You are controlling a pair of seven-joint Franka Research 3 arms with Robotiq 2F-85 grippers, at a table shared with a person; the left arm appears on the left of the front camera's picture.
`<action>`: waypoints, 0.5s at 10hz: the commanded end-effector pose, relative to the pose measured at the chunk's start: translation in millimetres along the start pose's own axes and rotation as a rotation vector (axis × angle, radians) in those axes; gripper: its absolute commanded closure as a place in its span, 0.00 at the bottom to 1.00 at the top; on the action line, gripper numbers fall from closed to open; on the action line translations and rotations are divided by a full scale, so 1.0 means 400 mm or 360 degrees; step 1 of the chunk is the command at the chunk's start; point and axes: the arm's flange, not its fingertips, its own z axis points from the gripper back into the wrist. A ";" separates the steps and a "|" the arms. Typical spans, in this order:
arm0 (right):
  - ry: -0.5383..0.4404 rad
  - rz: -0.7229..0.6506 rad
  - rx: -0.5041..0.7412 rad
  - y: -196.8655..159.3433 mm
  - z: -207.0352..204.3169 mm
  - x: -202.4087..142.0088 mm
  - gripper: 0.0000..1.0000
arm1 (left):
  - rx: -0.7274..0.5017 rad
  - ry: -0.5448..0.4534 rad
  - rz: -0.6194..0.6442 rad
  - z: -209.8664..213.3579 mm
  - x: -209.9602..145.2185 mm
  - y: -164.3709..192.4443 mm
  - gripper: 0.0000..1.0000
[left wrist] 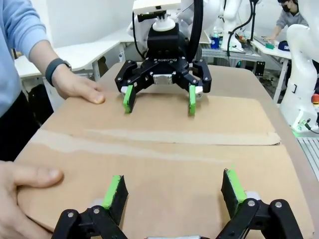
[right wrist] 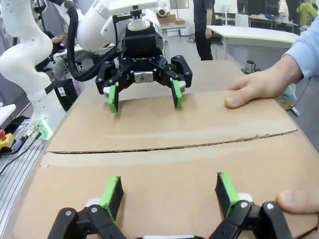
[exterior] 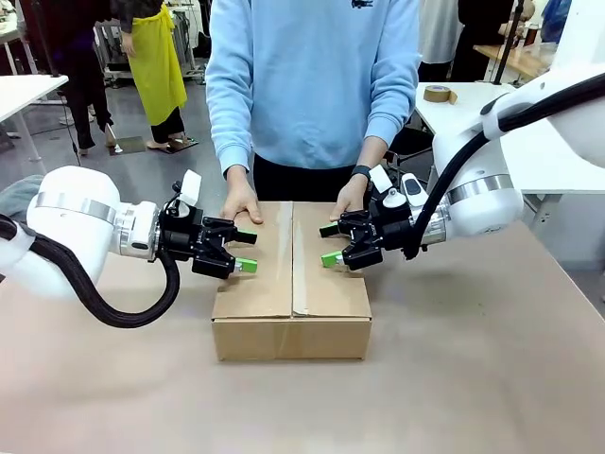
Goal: Pack the gift set into the box.
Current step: Press and hold the closed box until the human finishes sealing it.
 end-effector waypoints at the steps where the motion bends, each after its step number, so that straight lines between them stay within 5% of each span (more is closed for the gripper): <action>1: 0.0054 -0.0094 0.0054 -0.003 0.020 -0.031 0.00 | -0.0016 -0.0023 -0.0005 0.005 0.011 0.011 0.00; 4: 0.0107 -0.0107 0.0040 -0.002 0.048 -0.034 0.00 | 0.0026 -0.0072 -0.0020 0.005 0.011 0.006 0.00; 5: -0.0003 -0.0037 0.0029 -0.004 0.021 -0.009 0.00 | -0.0003 -0.0015 -0.0001 0.003 0.002 0.004 0.00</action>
